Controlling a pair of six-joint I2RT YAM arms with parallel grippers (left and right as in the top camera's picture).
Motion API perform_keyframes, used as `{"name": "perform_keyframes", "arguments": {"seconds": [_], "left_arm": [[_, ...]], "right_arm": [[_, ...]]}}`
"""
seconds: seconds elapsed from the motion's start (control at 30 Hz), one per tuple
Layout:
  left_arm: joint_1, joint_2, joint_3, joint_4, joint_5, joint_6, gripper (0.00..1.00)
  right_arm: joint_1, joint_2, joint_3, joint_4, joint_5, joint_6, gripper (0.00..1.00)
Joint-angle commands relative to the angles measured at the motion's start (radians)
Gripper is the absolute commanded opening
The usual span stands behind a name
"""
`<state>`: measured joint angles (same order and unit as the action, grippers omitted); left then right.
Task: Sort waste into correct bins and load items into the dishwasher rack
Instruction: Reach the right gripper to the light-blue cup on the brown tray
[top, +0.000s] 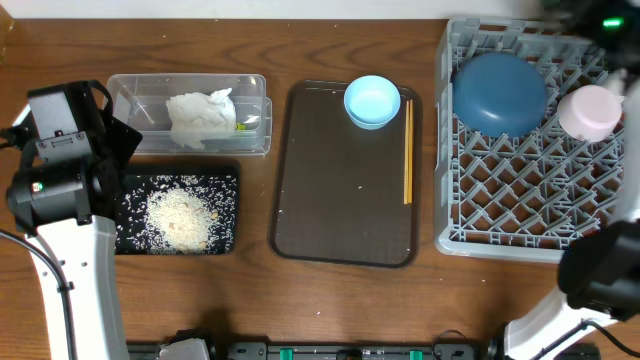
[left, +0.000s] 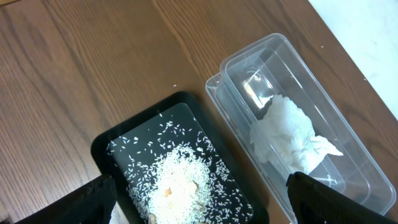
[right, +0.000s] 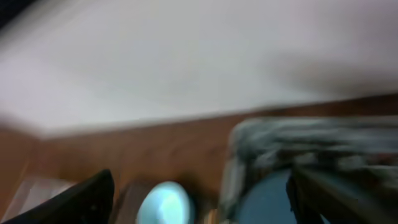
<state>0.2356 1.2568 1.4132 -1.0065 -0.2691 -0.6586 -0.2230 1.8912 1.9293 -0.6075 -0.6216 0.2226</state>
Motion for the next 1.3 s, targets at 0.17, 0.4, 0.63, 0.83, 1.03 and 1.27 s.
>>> {"name": "perform_keyframes", "arguments": {"seconds": [0.17,0.4,0.63,0.83,1.03,1.27], "left_arm": [[0.006,0.004,-0.003,-0.003,-0.02,-0.013,0.9],[0.006,0.004,-0.003,-0.003,-0.02,-0.013,0.91],[0.005,0.004,-0.003,-0.003,-0.02,-0.013,0.9],[0.006,0.004,-0.003,-0.003,-0.02,-0.013,0.9],[0.005,0.004,-0.003,-0.003,-0.02,-0.013,0.9],[0.005,0.004,-0.003,-0.003,-0.02,-0.013,0.9]], "right_arm": [[0.426,0.017,0.005,-0.145,0.503,-0.241,0.89],[0.692,0.146,0.005,-0.092,0.713,-0.278,0.82],[0.797,0.301,0.005,-0.12,0.865,-0.261,0.73],[0.813,0.335,0.004,-0.2,0.86,-0.245,0.67],[0.801,0.364,-0.002,-0.245,0.842,-0.251,0.53],[0.777,0.444,-0.002,-0.212,0.842,-0.273,0.57]]}}
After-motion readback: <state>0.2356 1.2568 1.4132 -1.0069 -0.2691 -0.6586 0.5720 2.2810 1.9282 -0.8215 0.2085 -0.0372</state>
